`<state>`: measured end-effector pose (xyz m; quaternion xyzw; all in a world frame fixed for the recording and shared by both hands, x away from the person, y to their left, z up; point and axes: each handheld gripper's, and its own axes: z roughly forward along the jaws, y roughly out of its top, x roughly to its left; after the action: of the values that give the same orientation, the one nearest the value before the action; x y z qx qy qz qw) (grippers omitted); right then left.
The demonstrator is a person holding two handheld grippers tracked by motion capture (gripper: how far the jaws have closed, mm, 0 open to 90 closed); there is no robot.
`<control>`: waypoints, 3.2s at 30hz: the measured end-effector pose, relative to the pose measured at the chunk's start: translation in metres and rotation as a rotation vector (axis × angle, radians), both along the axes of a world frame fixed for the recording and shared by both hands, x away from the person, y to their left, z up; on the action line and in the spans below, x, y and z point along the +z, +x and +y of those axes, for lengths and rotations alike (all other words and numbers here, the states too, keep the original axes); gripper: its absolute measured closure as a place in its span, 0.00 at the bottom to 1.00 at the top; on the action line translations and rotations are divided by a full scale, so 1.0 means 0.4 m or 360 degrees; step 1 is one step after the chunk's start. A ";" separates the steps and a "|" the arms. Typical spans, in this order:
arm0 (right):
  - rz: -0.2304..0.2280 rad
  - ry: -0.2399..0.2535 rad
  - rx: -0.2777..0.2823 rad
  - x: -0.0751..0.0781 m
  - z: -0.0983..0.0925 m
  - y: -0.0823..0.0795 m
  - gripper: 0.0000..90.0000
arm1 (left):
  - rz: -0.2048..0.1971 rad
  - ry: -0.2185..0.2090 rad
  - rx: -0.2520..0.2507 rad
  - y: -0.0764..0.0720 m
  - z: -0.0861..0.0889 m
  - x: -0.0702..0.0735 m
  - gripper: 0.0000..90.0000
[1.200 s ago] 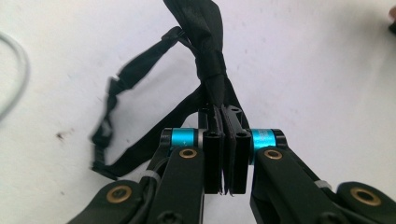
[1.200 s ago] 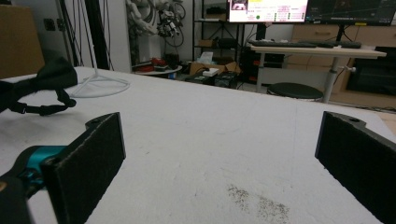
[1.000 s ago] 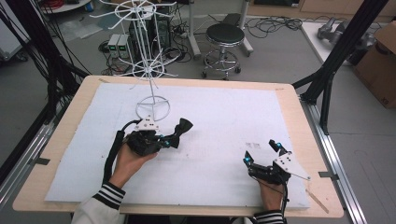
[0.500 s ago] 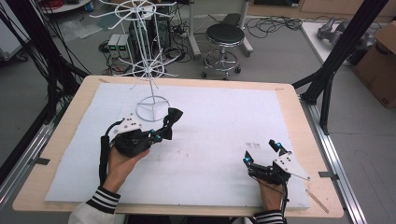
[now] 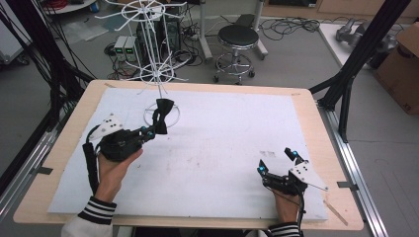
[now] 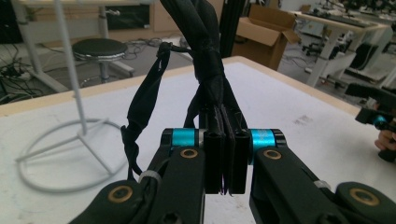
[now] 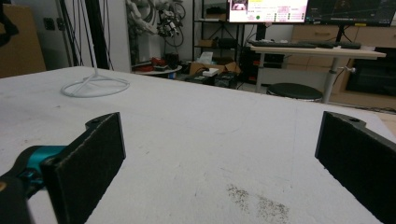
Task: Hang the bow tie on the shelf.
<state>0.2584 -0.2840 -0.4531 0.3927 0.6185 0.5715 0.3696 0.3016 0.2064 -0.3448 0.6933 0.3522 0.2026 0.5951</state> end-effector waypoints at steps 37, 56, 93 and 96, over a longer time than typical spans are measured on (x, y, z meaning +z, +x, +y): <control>-0.0004 -0.0011 -0.0001 0.000 0.000 0.000 0.01 | -0.0064 -0.0070 0.0271 0.062 0.102 0.090 0.98; -0.0007 -0.0013 0.0002 0.000 0.000 0.000 0.01 | -0.0016 -0.0017 0.0240 0.102 0.050 0.065 0.98; -0.0008 0.0005 0.0002 -0.001 0.001 -0.002 0.01 | -0.0186 0.0127 0.0113 0.103 0.101 -0.032 0.15; -0.0012 0.0002 0.0003 -0.001 -0.001 -0.002 0.01 | -0.0268 0.0108 0.0110 0.076 0.141 -0.050 0.12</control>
<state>0.2578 -0.2842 -0.4534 0.3903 0.6171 0.5736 0.3711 0.3320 0.2628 -0.3646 0.6811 0.3177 0.2925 0.5914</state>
